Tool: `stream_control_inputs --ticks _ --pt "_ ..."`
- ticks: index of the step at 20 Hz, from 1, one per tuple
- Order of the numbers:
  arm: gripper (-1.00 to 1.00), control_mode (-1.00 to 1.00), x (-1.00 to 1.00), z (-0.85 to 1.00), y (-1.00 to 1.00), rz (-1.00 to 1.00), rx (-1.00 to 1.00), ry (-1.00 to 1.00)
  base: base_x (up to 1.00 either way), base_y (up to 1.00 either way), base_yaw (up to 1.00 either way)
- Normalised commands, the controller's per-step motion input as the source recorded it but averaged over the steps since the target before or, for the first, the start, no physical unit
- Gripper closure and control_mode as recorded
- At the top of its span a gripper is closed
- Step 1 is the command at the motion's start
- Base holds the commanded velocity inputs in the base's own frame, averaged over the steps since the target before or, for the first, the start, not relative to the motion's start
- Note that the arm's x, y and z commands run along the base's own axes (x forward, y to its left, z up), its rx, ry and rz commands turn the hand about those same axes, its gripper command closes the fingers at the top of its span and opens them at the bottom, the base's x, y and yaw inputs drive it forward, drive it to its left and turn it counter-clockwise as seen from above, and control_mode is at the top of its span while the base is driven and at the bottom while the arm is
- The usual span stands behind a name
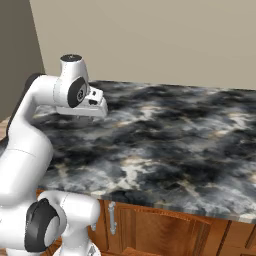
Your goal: Navigate to the toaster.
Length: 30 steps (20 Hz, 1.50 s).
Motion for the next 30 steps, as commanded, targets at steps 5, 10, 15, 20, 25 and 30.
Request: stream_control_inputs --ticks 5,10,15,20,25,30 --pt "-1.0 -1.0 -0.52 -0.13 -0.1 0.0 0.0 0.0 0.0 0.0 0.0" --pt "-1.0 -1.0 -0.88 -0.42 -0.08 0.0 0.0 0.0 0.0 0.0 0.0" --pt "-1.0 -1.0 -0.48 -0.54 0.0 0.0 -0.02 0.02 0.0 0.0 0.0" --pt "-1.0 1.0 -0.05 -0.12 0.0 0.0 -0.01 0.01 -0.25 0.0 0.0" --pt "-1.0 1.0 0.0 0.0 0.0 0.0 0.0 0.0 -0.45 -0.17 -0.19" --pt "-1.0 1.0 0.0 0.0 0.0 0.0 0.0 0.0 -0.14 -0.25 -0.56"
